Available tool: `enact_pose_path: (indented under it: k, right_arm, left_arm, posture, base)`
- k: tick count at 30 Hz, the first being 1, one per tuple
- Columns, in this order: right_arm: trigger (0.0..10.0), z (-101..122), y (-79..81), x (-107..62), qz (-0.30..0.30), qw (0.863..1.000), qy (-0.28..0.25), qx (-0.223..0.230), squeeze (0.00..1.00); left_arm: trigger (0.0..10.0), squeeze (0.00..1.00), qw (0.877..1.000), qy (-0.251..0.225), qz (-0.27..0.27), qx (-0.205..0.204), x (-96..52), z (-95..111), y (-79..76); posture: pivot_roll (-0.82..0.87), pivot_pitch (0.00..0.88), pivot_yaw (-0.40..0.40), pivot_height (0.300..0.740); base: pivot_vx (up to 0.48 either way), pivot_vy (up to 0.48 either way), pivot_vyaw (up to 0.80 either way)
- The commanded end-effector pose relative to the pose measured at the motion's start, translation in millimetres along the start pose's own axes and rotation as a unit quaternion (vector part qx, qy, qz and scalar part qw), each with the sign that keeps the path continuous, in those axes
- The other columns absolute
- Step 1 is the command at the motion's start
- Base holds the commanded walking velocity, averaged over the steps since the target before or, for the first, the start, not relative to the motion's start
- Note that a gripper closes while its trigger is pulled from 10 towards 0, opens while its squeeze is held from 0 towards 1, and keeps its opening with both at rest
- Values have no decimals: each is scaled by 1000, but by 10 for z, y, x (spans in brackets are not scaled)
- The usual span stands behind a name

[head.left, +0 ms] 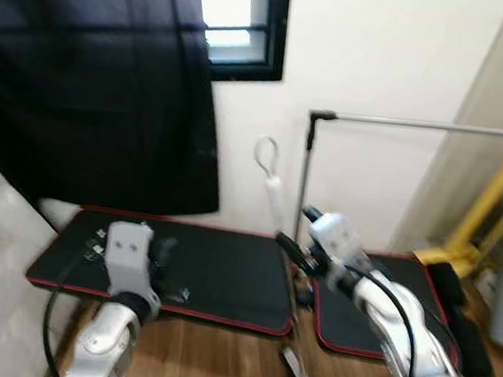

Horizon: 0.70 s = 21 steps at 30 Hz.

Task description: Sweep floor

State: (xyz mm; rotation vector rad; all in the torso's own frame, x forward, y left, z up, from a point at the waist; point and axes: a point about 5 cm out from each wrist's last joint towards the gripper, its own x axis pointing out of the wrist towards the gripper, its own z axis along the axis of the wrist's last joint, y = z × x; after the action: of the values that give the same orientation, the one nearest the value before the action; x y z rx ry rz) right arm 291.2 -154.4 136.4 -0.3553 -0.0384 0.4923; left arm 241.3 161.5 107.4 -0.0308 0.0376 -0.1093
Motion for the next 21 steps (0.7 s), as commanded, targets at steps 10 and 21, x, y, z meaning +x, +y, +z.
enact_pose_path:
  k: [10, 21]
  right_arm:
    - [10000, 5, -39, 62, -29, 1000, 3, 6, 0]
    - [10000, -31, -113, 58, -54, 998, 19, -7, 0]
  left_arm:
    - [10000, 0, 1000, 6, 18, 5, -10, -2, 76]
    - [10000, 0, 1000, 3, 10, 10, -23, 16, 69]
  posture:
    - [-41, 0, -5, 740]
    - [-41, 0, -3, 740]
  base:
    - [0, 135, -223]
    - [0, 0, 0]
